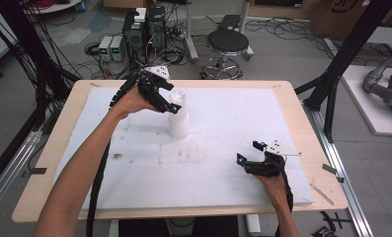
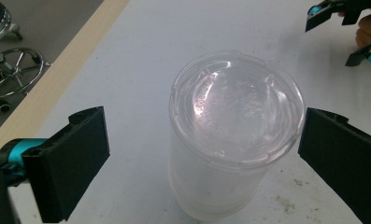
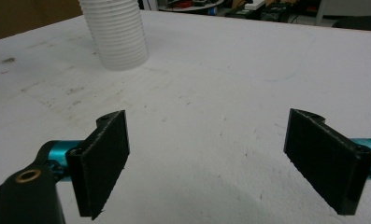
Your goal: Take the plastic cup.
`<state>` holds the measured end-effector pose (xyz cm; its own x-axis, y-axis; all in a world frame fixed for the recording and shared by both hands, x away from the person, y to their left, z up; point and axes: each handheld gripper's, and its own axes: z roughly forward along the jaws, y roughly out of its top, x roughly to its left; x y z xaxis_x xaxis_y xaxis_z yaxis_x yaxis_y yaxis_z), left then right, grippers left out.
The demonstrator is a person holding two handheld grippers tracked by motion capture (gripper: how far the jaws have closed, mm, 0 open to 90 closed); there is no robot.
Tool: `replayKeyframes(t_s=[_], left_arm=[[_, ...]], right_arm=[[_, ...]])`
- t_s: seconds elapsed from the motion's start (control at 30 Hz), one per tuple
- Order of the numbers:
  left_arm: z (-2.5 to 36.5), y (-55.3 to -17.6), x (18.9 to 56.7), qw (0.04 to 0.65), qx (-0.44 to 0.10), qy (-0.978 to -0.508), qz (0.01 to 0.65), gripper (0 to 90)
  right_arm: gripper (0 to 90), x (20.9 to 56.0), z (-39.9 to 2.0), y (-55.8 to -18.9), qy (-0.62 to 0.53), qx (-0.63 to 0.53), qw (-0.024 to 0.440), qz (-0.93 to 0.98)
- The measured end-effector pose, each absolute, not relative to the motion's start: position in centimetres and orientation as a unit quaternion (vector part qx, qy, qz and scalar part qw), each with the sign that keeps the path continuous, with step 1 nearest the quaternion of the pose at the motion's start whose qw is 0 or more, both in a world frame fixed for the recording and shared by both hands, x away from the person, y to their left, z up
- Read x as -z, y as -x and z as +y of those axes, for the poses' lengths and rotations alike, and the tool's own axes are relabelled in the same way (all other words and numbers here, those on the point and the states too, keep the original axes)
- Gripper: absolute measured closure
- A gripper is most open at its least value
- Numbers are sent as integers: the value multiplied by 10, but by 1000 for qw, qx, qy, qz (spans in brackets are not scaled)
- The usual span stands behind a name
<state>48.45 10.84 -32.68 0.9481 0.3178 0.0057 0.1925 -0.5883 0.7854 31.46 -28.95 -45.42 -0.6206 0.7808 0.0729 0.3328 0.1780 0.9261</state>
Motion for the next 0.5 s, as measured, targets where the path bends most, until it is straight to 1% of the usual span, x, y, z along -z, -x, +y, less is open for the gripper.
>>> replayKeyframes(t_s=[0.17,0.27,0.4,0.5], left_arm=[[102,-486,331,416,-60,-896,143,22],[99,-487,333,412,-50,-900,137,97],[96,-487,333,402,-52,-904,139,102],[96,-488,334,400,-48,-904,141,129]], right_arm=[[142,454,-289,-315,-380,-517,214,737],[142,454,-289,-315,-379,-517,214,737],[142,454,-289,-315,-378,-517,215,737],[142,454,-289,-315,-380,-518,212,736]])
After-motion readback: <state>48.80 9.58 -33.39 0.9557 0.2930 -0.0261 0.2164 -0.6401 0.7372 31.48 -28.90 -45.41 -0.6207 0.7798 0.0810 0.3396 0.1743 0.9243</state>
